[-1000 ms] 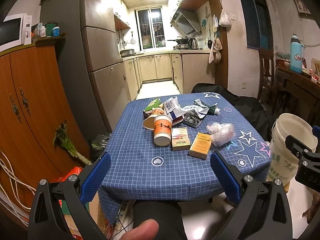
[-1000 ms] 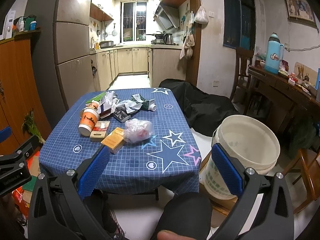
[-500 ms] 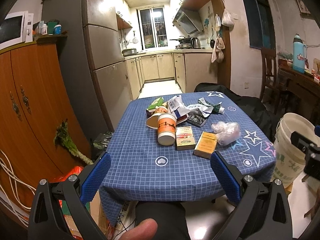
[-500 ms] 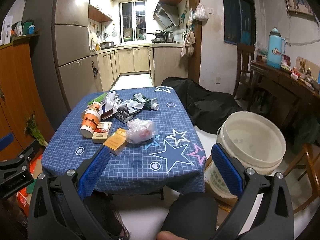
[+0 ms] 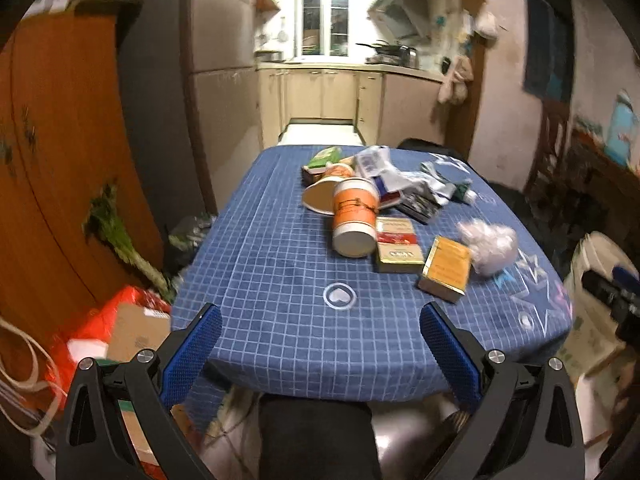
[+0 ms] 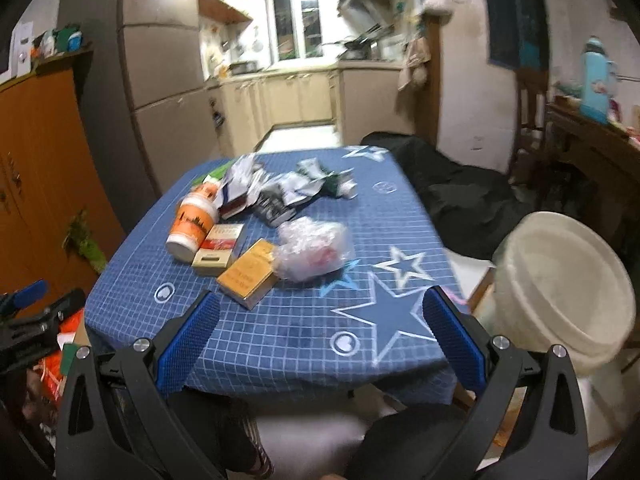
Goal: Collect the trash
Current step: 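Grasp the orange paper cup with the left tool while the right tool grasps the plastic bag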
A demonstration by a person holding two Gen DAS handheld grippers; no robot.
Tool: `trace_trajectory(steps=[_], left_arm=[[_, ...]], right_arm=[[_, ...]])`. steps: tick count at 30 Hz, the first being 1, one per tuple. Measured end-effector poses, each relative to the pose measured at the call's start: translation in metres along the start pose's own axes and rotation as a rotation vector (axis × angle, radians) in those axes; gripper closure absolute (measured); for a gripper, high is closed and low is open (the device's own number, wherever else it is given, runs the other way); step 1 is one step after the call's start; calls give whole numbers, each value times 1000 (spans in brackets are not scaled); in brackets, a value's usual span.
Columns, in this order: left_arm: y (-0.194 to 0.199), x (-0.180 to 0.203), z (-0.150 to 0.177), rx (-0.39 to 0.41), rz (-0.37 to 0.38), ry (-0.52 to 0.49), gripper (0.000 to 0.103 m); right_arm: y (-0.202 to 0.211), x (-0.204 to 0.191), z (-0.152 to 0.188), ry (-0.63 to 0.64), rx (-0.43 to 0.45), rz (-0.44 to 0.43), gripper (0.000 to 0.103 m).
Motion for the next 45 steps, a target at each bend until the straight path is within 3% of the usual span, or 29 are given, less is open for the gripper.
trace_trajectory(steps=[3,5,7,10,12,16,18,21,23,24,28,31,34,37,40,45], left_arm=[[-14,-16,-2,21,-44,27,4],[-26,-20,-4,21,-68,-20,4],[-43,-27,-5,-13,-103,-27,4],[-71,-41,-3,-105,-89,16,4],[-81,-48,-2,-105,-86,37,10],[-95,-52,-14,-88,-21,68,28],[-104,-50,-27,-68,-7,67,28],[-119,-38,-46,-65,88,52,21],[-133,-29,-58,-63,117,10,18],[-143,-23,-63,-58,112,-19,18],[-184,-15,-76,-83,119,-55,18],[-210,-18,-78,-111,100,-78,18],[-228,-20,-75,-157,165,-72,18],[-239,-25,-70,-181,165,-67,18],[-240,-33,-70,-179,257,12,38],[-225,-29,-66,-154,257,-23,43]], right_arm=[[-23,-4,-8,-7,10,-37,5],[-38,-8,-14,-10,16,-52,5],[-59,-13,-19,12,0,-39,5],[-85,-19,-25,22,-19,-27,5],[-99,-17,-28,3,-41,-35,5],[-128,-14,-30,-43,-113,-69,11],[-142,-15,-28,-55,-165,-94,12],[-157,-15,-20,-70,-225,-130,12],[-164,-16,-17,-79,-250,-156,19],[-168,-16,-15,-83,-261,-179,27],[-173,-18,-12,-86,-272,-219,41],[-174,-17,-12,-85,-275,-233,46],[-176,-16,-12,-95,-286,-252,47],[-175,-16,-13,-87,-278,-257,52],[-174,-17,-13,-79,-267,-259,56],[-170,-17,-14,-70,-255,-259,61]])
Point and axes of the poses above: each gripper's, at about its wrist camera, not at the fingertips, and y roughly against the way its jaws point, x to its right, z to its underside, the point moved 3 cm from there along -y, roughly the way its jaws point, and after that the axes turned 14 degrees about z, right-handed, at the moved point
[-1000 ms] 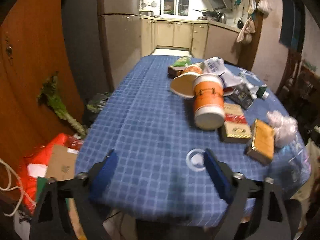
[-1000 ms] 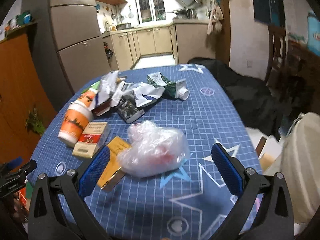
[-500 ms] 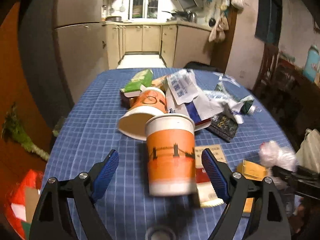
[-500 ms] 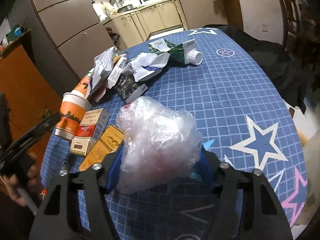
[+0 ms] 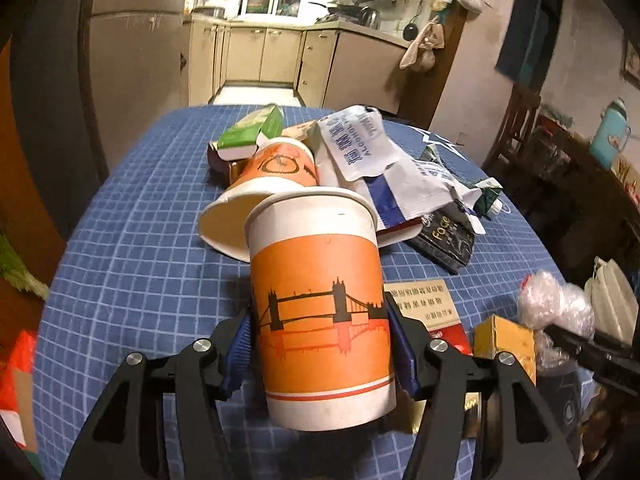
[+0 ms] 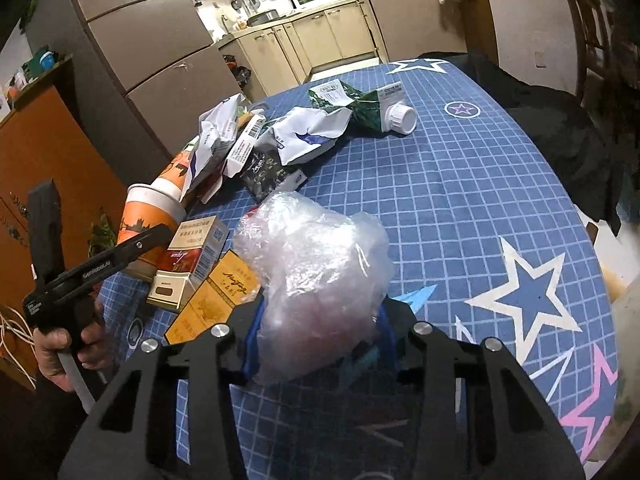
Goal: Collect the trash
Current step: 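Grasp the orange paper cup with the left tool while the right tool grasps the plastic bag, then carry cup and bag to the white bucket and release both inside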
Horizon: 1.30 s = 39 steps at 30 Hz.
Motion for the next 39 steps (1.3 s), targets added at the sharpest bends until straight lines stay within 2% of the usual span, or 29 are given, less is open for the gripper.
trace_trajectory(steps=[4,10,14,17,20,22,27,31,33,35,39], left_arm=[[19,10,5,26,-34,-20,43],[68,26,10,102,-115,-66,43],[89,50,1,122,-106,-119,43],[98,87,-7,134,-50,-197,43],[99,133,-13,141,36,-277,43],[91,167,-18,132,117,-321,43],[51,266,-21,61,328,-426,43],[15,342,-18,-23,504,-485,43],[-1,382,-14,-55,572,-525,43],[-15,414,-10,-77,613,-566,43],[-51,465,-5,-150,694,-607,43]], right_arm=[[10,1,-1,-9,19,-12,62],[35,3,-3,-19,68,-21,62],[72,7,-5,-30,135,-30,62],[113,17,-5,-37,213,-15,62],[156,38,-4,-66,288,26,62],[190,64,-1,-97,338,86,62],[254,136,14,-163,425,341,62],[286,194,30,-220,424,528,62],[292,215,38,-237,418,593,62],[296,236,45,-252,401,652,62],[290,273,57,-285,341,709,62]])
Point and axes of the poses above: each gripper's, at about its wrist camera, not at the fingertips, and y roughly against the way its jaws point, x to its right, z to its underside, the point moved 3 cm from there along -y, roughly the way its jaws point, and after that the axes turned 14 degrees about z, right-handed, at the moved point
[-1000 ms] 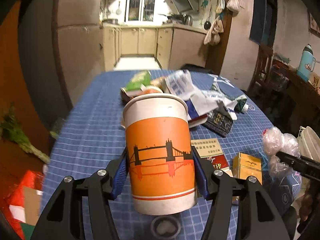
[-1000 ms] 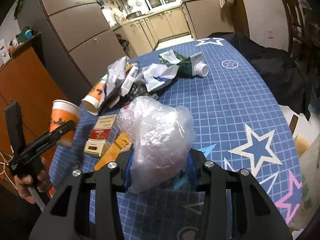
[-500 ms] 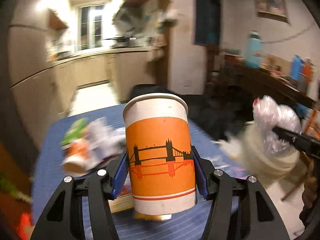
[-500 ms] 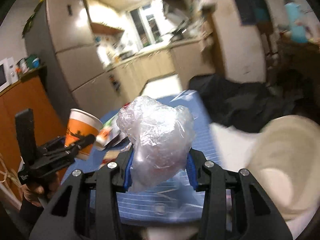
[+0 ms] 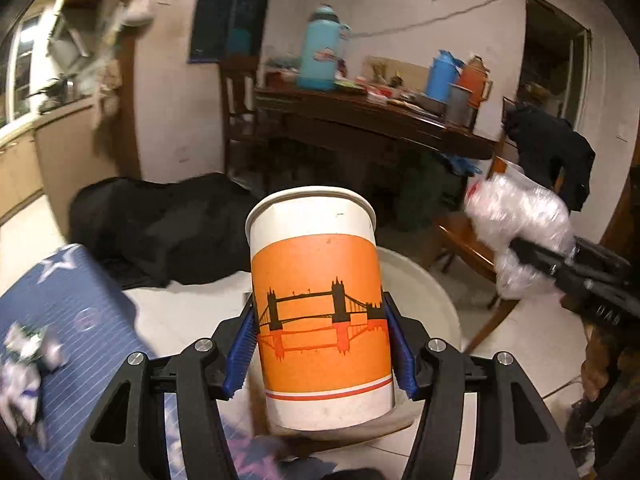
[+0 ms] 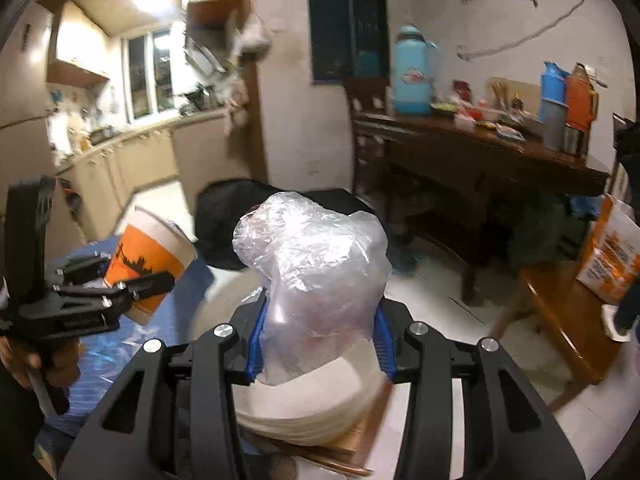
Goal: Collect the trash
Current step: 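Carry cup and bag to the white bucket and release both inside, then move both open tools back over the table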
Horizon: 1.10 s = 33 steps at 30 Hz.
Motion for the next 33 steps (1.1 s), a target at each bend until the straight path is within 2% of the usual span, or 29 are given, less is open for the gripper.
trace_trajectory(steps=[2,8,20,22,24,27,33], left_arm=[[-19,7,-5,-21,36,-3,43],[-54,22,-2,-72,22,-57,43],[-57,9,-7,-83,-26,-75,41],[-60,7,-8,-85,-24,-74,39],[-61,4,-9,-78,-34,-80,27],[-61,1,-11,-66,-32,-72,19],[-57,-4,-11,-60,-50,-57,19]], right_arm=[[-12,7,5,-2,-26,12,62],[-32,14,5,-6,-46,4,62],[-52,-6,-7,40,-71,-23,58],[-58,-9,-10,51,-80,-33,49],[-63,-11,-12,57,-85,-44,46],[-66,-11,-11,63,-87,-28,41],[-65,-10,-12,47,-87,-54,41]])
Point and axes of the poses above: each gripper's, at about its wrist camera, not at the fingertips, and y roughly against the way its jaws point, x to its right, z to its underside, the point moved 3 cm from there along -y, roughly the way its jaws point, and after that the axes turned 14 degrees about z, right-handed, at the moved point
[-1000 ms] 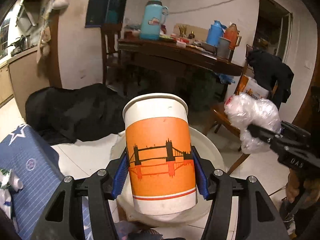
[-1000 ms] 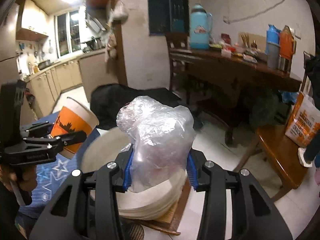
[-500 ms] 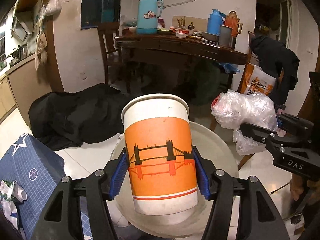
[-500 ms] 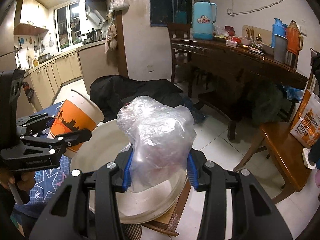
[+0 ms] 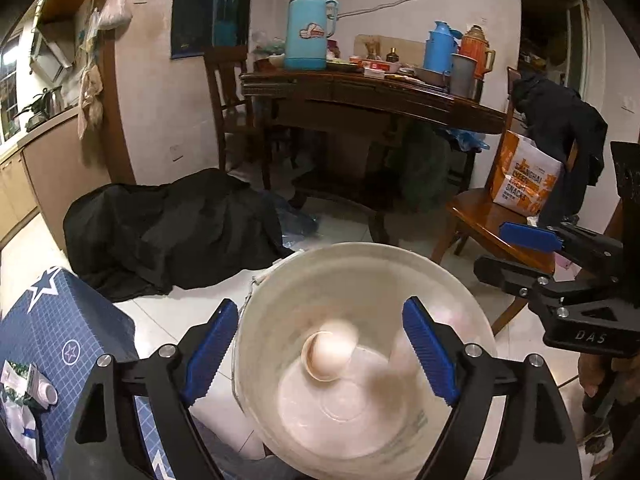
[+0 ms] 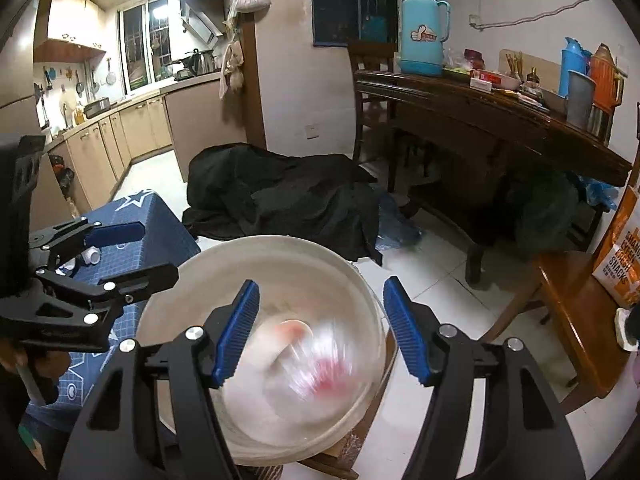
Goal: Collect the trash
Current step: 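Move both open tools back over the table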
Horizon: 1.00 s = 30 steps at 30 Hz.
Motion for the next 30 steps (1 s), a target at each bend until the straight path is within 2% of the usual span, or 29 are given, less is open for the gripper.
trace_trajectory(steps=[14,17,22,25,28,30], left_arm=[[30,2,15,40,-40,1,18],[50,1,29,66,-79,7,18],[89,-7,60,115,-135,44,18],[119,-20,83,149,-169,101,18],[151,-38,113,156,-219,176,18],[175,-52,135,156,-298,213,18]], right_arm=[[12,-17,10,15,12,1,41],[21,-27,10,22,36,-18,36],[47,-60,5,51,103,-101,36],[61,-85,5,53,136,-182,36],[68,-114,9,42,119,-294,36],[70,-138,16,69,90,-346,36]])
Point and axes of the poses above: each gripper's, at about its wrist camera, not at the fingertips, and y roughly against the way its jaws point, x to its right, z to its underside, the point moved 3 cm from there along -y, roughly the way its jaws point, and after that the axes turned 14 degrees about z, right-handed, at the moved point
